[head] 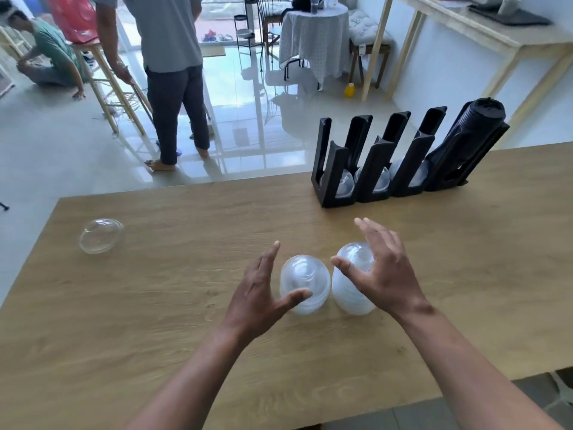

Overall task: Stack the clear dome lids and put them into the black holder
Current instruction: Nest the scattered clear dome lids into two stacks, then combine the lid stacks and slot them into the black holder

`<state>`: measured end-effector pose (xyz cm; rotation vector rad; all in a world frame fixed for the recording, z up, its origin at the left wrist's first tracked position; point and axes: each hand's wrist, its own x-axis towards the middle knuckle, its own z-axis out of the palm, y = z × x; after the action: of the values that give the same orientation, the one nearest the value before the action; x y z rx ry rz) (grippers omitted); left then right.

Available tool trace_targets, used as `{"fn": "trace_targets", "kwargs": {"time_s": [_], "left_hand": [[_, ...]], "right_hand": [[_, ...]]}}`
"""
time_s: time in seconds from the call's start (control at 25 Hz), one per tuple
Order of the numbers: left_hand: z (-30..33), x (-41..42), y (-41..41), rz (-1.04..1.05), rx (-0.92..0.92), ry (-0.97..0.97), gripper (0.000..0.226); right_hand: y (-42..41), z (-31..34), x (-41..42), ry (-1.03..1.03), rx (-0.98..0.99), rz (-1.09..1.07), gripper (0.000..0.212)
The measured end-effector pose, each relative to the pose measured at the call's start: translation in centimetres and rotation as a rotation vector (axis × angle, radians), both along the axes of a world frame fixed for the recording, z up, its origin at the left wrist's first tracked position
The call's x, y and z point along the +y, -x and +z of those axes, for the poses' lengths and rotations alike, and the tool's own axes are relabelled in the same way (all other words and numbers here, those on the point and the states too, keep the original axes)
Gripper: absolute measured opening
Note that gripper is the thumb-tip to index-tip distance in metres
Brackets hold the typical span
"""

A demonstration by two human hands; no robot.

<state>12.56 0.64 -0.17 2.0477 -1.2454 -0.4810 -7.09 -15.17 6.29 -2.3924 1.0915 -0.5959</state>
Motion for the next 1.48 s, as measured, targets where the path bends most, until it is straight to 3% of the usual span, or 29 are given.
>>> {"fn": "trace_targets", "kwargs": {"time_s": [0.16,0.24,0.36,0.56,0.8,1.0,1.12,1.24,1.48], "left_hand": [[-1.7,5.9,-4.5,0.216,-0.164,-0.056,0.063],[-3.7,10.7,-7.4,0.328,-0.224,-0.189,0.056],[-6.6,18.1,-10.7,0.425,-0.291,-0.419,0.07],[-7.9,25.4,-16.8,0.548,-0.374,-0.501,0.087],[-8.0,25.1,-23.5,0.499,-0.365,-0.503,0.088],[-8.8,24.5,-26.2,0.436,-0.384,-0.515,0.087],[-8.9,24.3,-26.9,0.404,-0.385,-0.522,0.086],[-8.6,23.9,-28.2,0.344,-0.413,-0.542,0.085],[-8.7,23.1,-30.3,0.336,-0.414,-0.486,0.082]], "right_hand": [[-5.9,1.4,3.2,0.097,-0.219,0.158,0.054],[-10.1,0.4,6.4,0.072,-0.221,0.299,0.047],[-15.6,-3.7,11.8,-0.013,-0.02,0.505,0.047],[-23.7,-11.6,17.7,-0.003,0.434,0.657,0.069],[-36.1,-12.2,19.6,-0.051,0.417,0.675,0.076],[-48.2,-10.0,20.5,0.04,0.22,0.622,0.086],[-53.2,-10.3,20.1,0.024,0.306,0.599,0.097],[-54.5,-11.1,19.6,-0.03,0.391,0.604,0.095],[-47.7,-8.9,19.0,-0.115,0.243,0.479,0.086]]}}
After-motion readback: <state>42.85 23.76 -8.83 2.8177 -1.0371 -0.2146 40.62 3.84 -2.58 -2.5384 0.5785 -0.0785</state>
